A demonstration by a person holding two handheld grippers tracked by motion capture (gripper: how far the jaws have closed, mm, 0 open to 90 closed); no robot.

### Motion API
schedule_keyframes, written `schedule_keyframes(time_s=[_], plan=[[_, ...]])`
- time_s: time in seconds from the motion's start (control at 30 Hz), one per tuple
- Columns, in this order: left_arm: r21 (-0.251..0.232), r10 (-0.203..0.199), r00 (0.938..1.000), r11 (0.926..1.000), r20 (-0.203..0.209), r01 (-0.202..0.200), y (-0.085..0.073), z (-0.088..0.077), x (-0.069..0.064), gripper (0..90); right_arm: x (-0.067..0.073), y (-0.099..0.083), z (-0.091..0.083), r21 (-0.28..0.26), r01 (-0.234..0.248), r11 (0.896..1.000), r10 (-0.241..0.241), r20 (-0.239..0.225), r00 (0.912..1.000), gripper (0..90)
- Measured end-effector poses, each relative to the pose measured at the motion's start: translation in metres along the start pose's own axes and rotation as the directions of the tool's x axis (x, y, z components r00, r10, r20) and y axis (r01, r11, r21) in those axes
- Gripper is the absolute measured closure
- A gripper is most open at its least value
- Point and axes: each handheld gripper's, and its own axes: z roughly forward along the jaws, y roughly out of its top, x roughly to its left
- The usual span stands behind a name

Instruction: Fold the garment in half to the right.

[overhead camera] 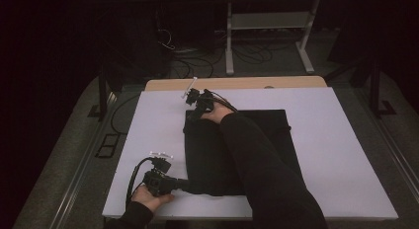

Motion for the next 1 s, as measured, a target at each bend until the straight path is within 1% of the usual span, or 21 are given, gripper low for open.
schedule_keyframes(time_s=[0.1, 0.13, 0.23, 0.3, 0.33, 0.37, 0.43, 0.53, 0.57, 0.6, 0.63, 0.7, 0.83, 0.93, 1.0], plan=[[0.0, -0.002, 1.0, 1.0, 0.003, 0.002, 0.0, 0.0, 0.001, 84.8, 0.0, 0.001, 0.004, 0.004, 0.005, 1.0, -0.005, 0.007, 1.0, 15.4], [-0.001, -0.002, 1.0, 1.0, 0.002, 0.002, 0.0, 0.0, 0.001, 84.8, 0.0, 0.001, 0.005, -0.003, 0.001, 1.0, -0.001, 0.005, 1.0, 15.5], [0.0, 0.001, 1.0, 1.0, 0.002, -0.001, 0.0, 0.0, 0.001, 84.8, -0.001, 0.003, 0.008, 0.006, 0.007, 1.0, -0.007, 0.015, 0.9999, 17.5], [0.0, 0.001, 1.0, 1.0, 0.003, -0.001, 0.0, -0.001, 0.001, 84.8, -0.001, 0.004, 0.01, 0.012, 0.003, 1.0, -0.003, 0.018, 0.9998, 20.0], [0.0, 0.0, 1.0, 1.0, 0.004, 0.0, 0.0, -0.001, 0.001, 84.8, -0.001, 0.005, 0.011, 0.014, 0.002, 1.0, -0.002, 0.012, 0.9999, 22.0], [0.0, 0.0, 1.0, 1.0, 0.004, 0.0, 0.0, -0.001, 0.001, 84.8, -0.001, 0.005, 0.012, 0.02, 0.011, 1.0, -0.012, 0.032, 0.9994, 25.5], [0.0, 0.0, 1.0, 1.0, 0.005, 0.0, 0.0, -0.001, 0.001, 84.8, -0.001, 0.006, 0.013, 0.02, 0.013, 1.0, -0.014, 0.03, 0.9995, 29.6], [-0.001, -0.001, 1.0, 1.0, 0.007, 0.001, 0.0, -0.001, 0.002, 84.8, -0.003, 0.006, 0.014, 0.015, 0.019, 1.0, -0.02, 0.044, 0.9988, 35.4], [-0.001, 0.0, 1.0, 1.0, 0.007, 0.0, 0.0, -0.001, 0.002, 84.8, -0.003, 0.005, 0.014, 0.014, 0.017, 1.0, -0.017, 0.042, 0.999, 36.2], [-0.001, 0.0, 1.0, 1.0, 0.007, 0.0, 0.0, -0.001, 0.001, 84.8, -0.002, 0.005, 0.015, 0.019, 0.025, 1.0, -0.026, 0.054, 0.9982, 36.3], [-0.002, 0.0, 1.0, 1.0, 0.007, 0.0, 0.0, -0.001, 0.001, 84.8, -0.001, 0.005, 0.016, 0.022, 0.027, 0.999, -0.028, 0.055, 0.9981, 36.4], [-0.002, -0.001, 1.0, 1.0, 0.006, 0.001, 0.0, -0.001, 0.001, 84.8, -0.001, 0.005, 0.017, 0.017, 0.034, 0.999, -0.035, 0.053, 0.998, 36.5], [-0.002, 0.003, 1.0, 1.0, 0.006, -0.003, 0.0, -0.001, 0.001, 84.8, -0.004, 0.005, 0.018, 0.015, 0.009, 1.0, -0.01, 0.037, 0.9993, 35.6], [-0.003, 0.002, 1.0, 1.0, 0.006, -0.002, 0.0, -0.001, 0.001, 84.8, -0.008, 0.003, 0.019, 0.01, -0.026, 1.0, 0.026, 0.004, 0.9996, 36.3], [-0.004, 0.001, 1.0, 1.0, 0.006, 0.0, 0.0, -0.001, 0.001, 84.8, -0.01, 0.001, 0.02, 0.006, -0.054, 0.999, 0.054, -0.019, 0.9984, 37.4]])
